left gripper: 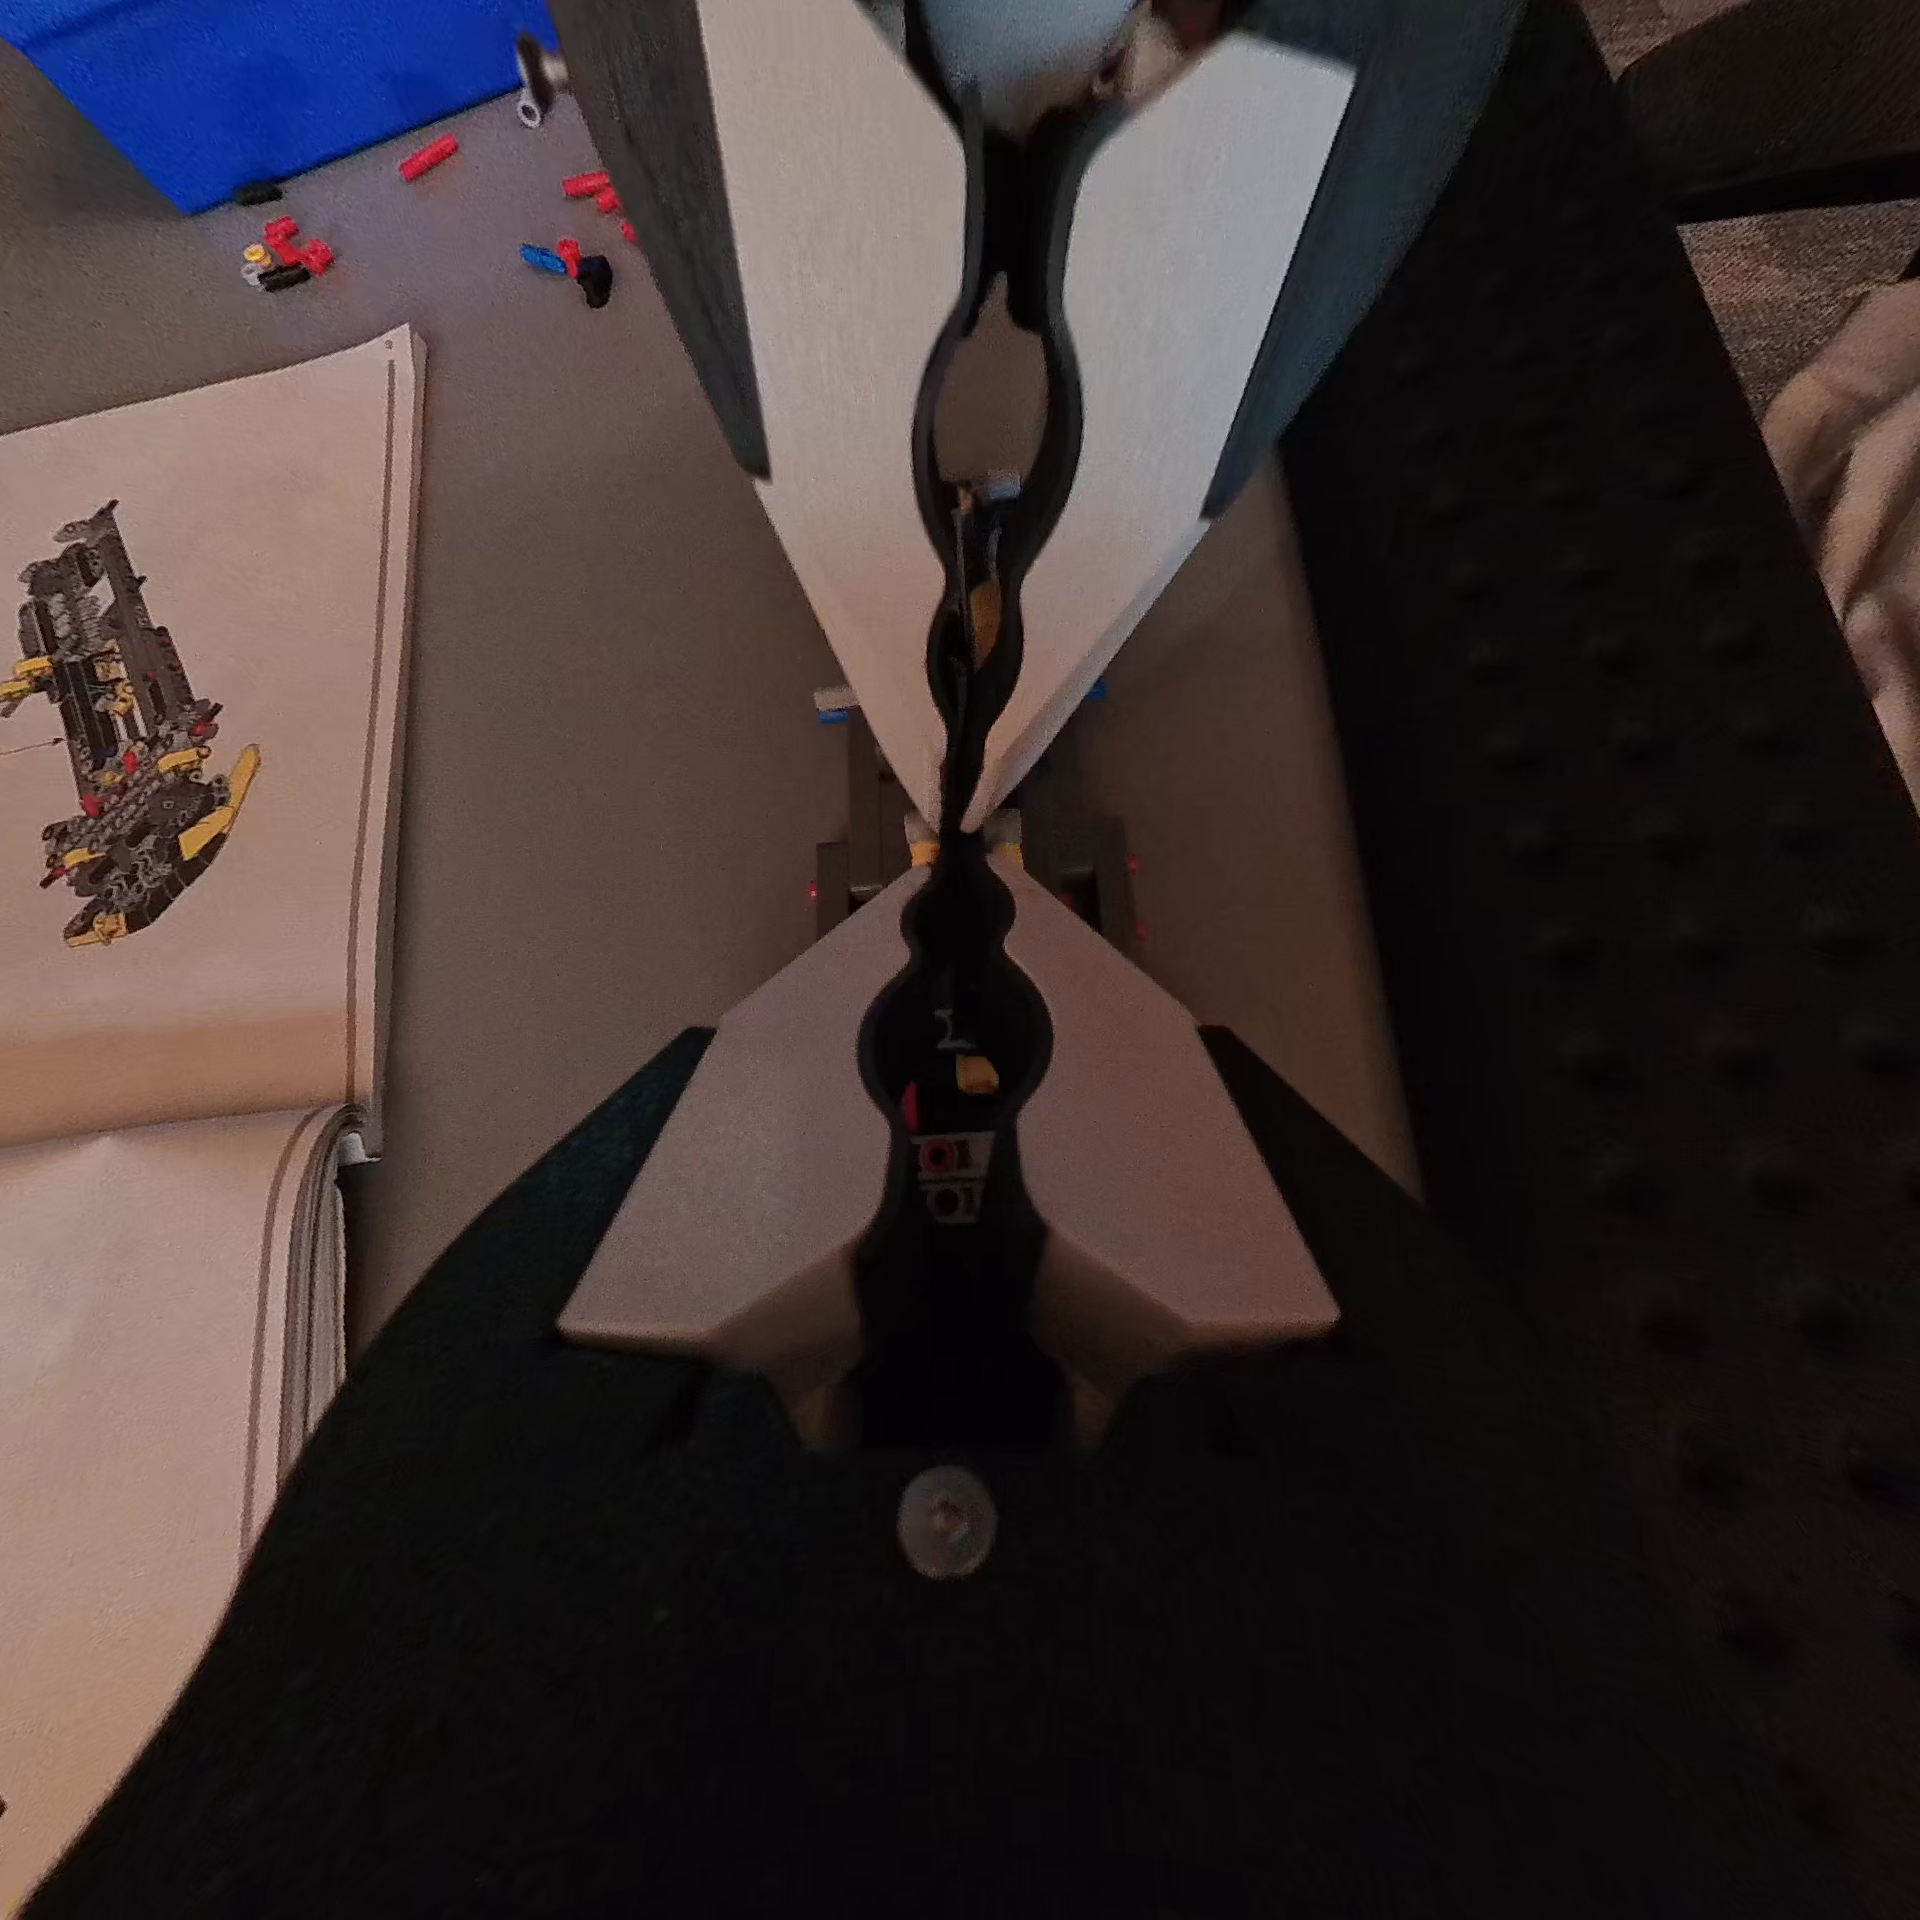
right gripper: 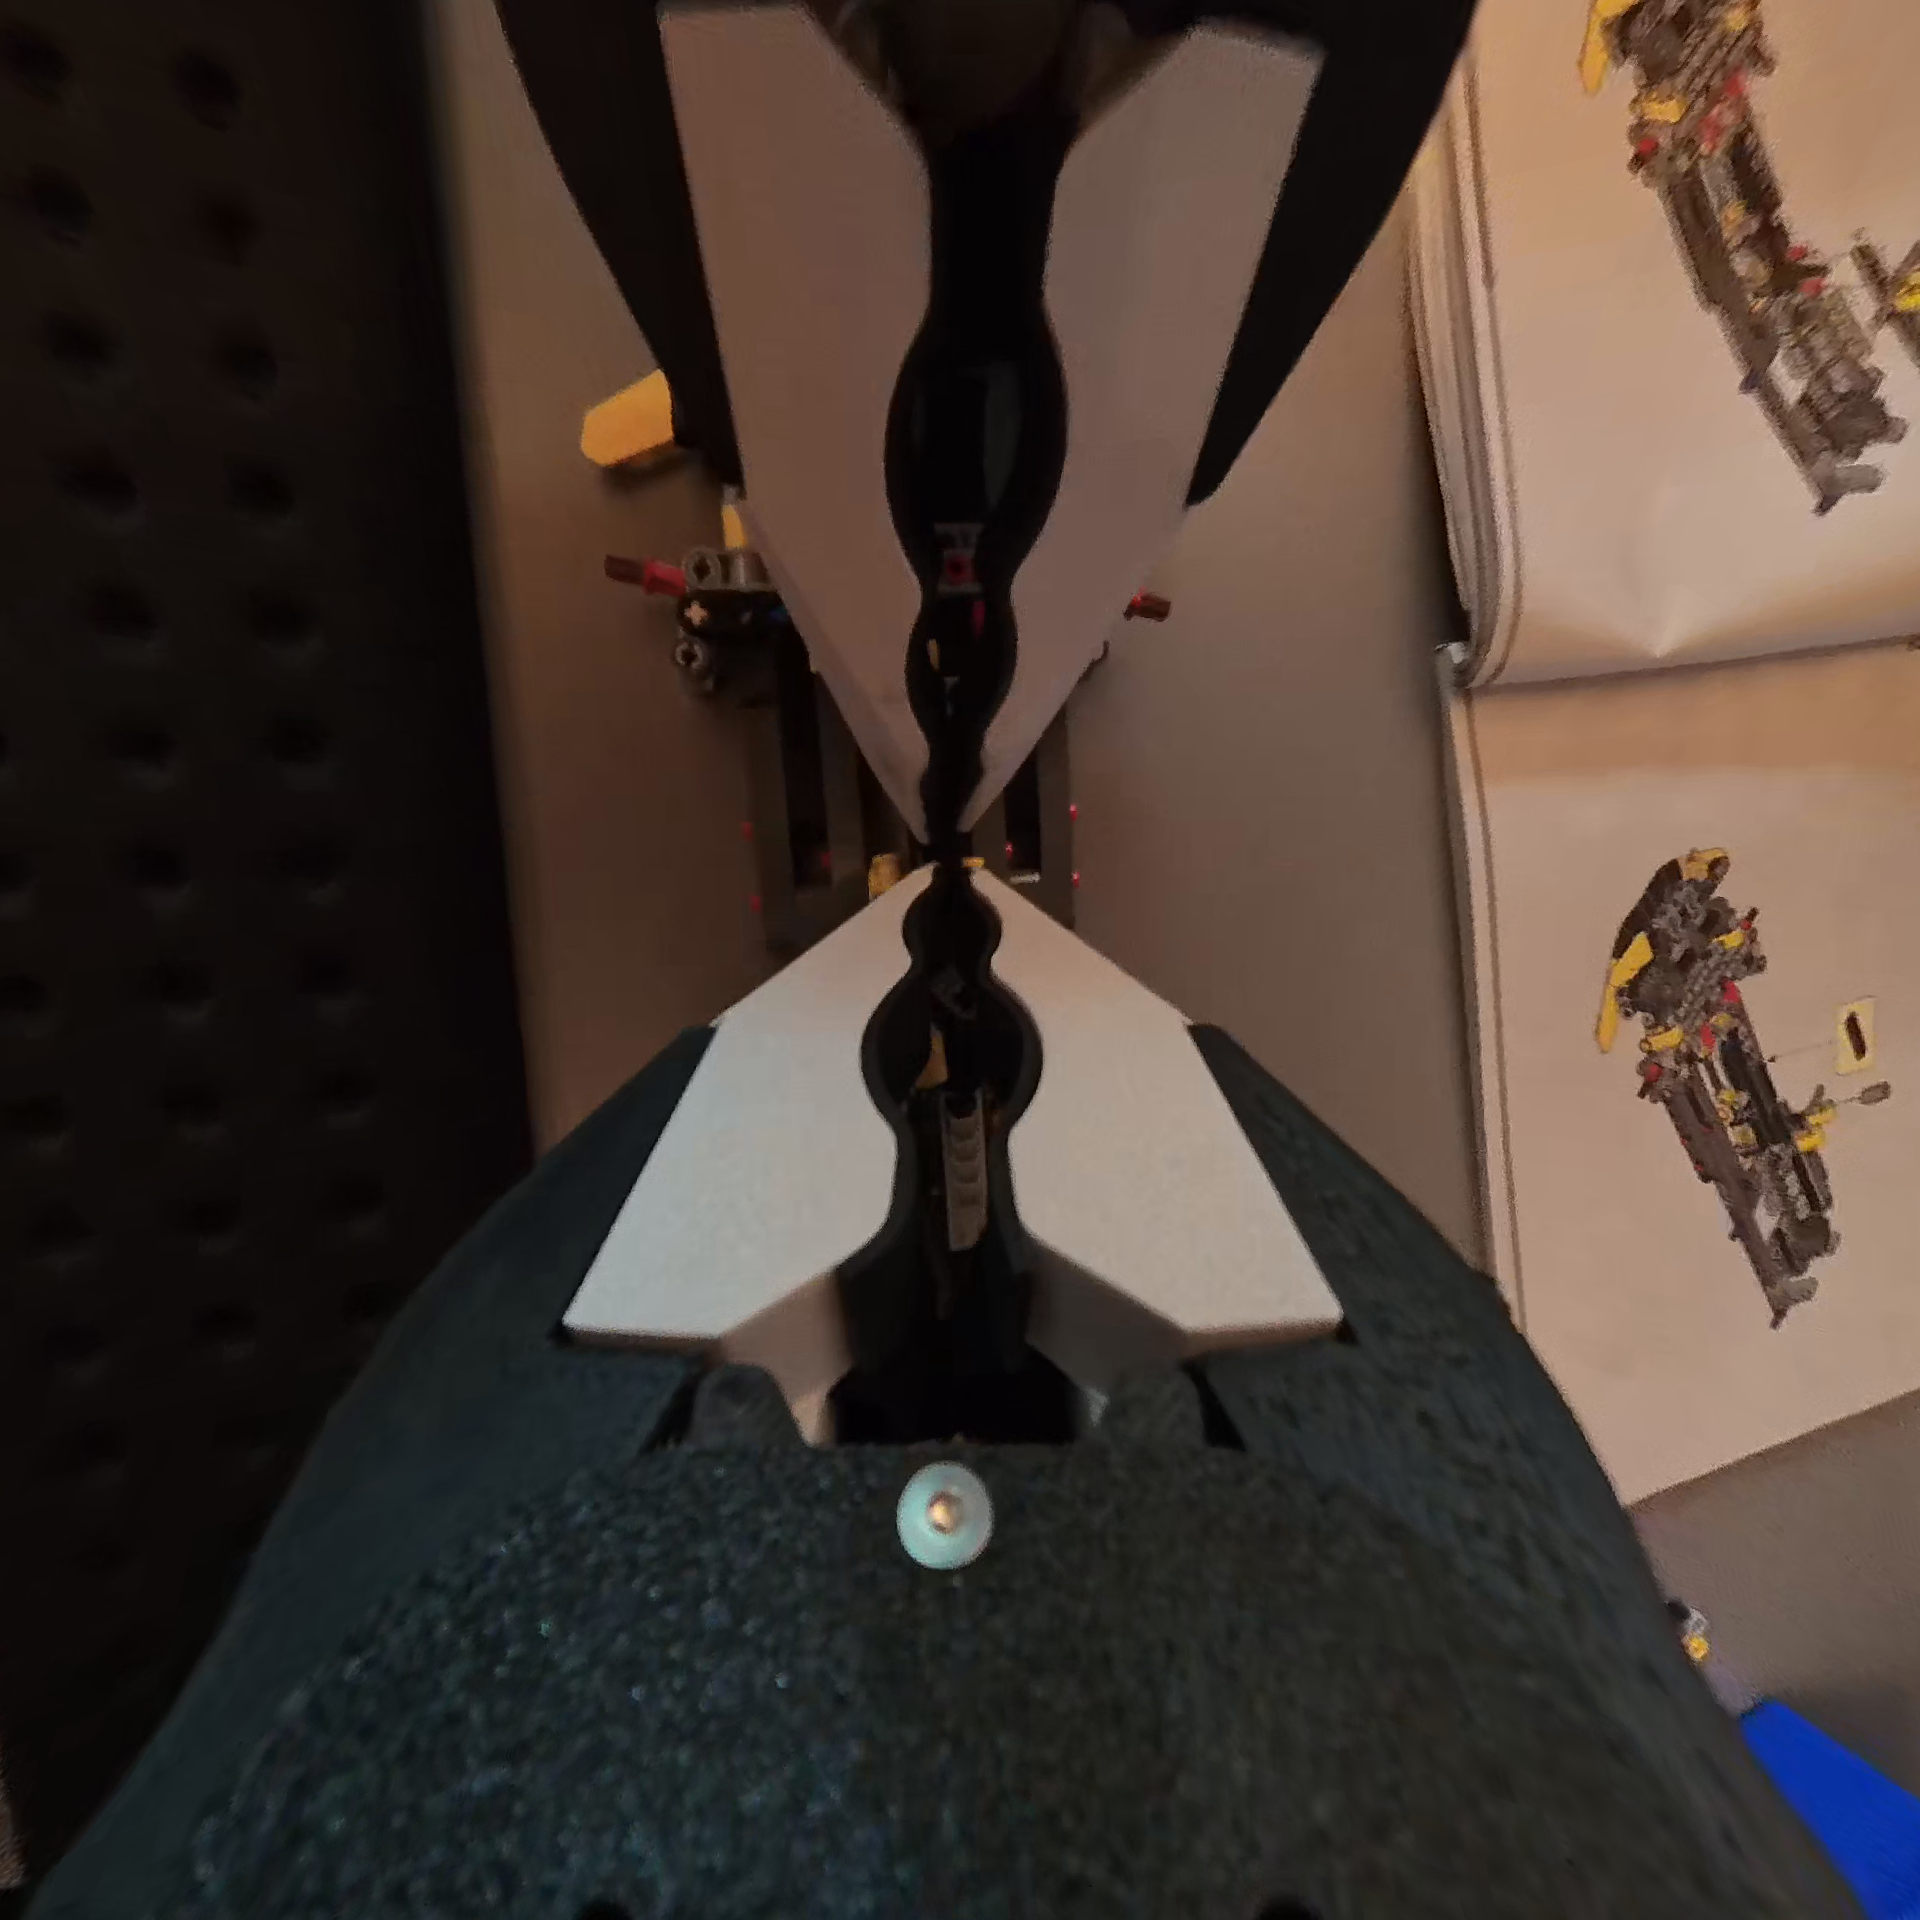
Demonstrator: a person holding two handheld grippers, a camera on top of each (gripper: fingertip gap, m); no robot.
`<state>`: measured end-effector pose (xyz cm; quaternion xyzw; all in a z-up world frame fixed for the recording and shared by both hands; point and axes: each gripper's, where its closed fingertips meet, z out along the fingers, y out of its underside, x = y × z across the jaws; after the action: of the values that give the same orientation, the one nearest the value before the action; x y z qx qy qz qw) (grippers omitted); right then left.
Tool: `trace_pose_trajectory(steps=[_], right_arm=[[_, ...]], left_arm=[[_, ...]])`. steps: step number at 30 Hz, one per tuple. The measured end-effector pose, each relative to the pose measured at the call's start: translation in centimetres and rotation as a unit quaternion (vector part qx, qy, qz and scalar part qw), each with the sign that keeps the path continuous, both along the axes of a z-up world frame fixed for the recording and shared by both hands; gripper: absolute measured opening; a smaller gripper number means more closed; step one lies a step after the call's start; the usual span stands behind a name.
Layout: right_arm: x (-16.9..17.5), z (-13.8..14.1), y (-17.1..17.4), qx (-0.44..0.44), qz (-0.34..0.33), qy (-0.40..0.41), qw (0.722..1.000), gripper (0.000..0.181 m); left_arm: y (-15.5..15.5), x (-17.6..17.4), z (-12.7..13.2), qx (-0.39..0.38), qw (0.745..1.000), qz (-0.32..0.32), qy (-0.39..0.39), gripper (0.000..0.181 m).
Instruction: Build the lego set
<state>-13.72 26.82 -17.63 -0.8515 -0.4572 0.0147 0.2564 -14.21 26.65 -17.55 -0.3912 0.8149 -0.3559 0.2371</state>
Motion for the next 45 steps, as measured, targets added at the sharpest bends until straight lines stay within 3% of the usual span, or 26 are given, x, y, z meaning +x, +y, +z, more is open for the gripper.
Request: trace_pose_trajectory(steps=[10,14,18,22,28,33,37,39,40,42,45], right_arm=[[0.5,0.1,0.2,0.009,-0.025,0.010,1.000,0.000],[1.6,3.3,0.6,0.053,-0.067,0.076,0.993,0.001],[4.0,5.4,0.5,0.125,-0.148,0.131,0.972,0.003],[4.7,5.2,-2.1,0.166,-0.205,0.191,0.946,0.008],[2.3,5.5,-7.3,0.153,-0.238,0.319,0.905,0.008],[0.5,6.0,-11.6,0.161,-0.228,0.369,0.887,0.008],[0.6,5.2,-14.0,0.173,-0.235,0.353,0.889,0.008],[0.9,5.3,-14.2,0.199,-0.236,0.323,0.895,0.029],[0.7,5.4,-14.1,0.208,-0.231,0.298,0.902,0.030],[0.2,4.8,-13.2,0.201,-0.218,0.209,0.932,0.041],[-0.9,4.3,-10.8,0.216,-0.128,0.045,0.967,0.064]], left_arm=[[0.1,0.0,-0.1,0.000,1.000,0.006,-0.005,0.000],[1.0,0.3,1.5,-0.028,0.998,0.037,-0.044,0.000],[2.4,-0.2,1.7,-0.030,0.997,0.064,-0.028,0.008],[1.0,-1.7,0.5,-0.022,0.999,0.030,0.038,0.016],[1.1,-1.4,-2.1,0.065,0.993,0.043,0.085,0.022],[0.7,-0.8,-2.4,0.066,0.992,0.046,0.102,0.005],[0.9,-0.5,-2.3,-0.006,0.987,0.077,0.143,0.005],[1.1,-0.3,-1.8,-0.067,0.978,0.103,0.170,0.006],[1.2,-0.3,-1.5,-0.092,0.972,0.113,0.183,0.006],[1.5,-0.2,-0.8,-0.123,0.963,0.120,0.206,0.005],[1.4,0.1,0.8,-0.170,0.947,0.137,0.238,0.006]])
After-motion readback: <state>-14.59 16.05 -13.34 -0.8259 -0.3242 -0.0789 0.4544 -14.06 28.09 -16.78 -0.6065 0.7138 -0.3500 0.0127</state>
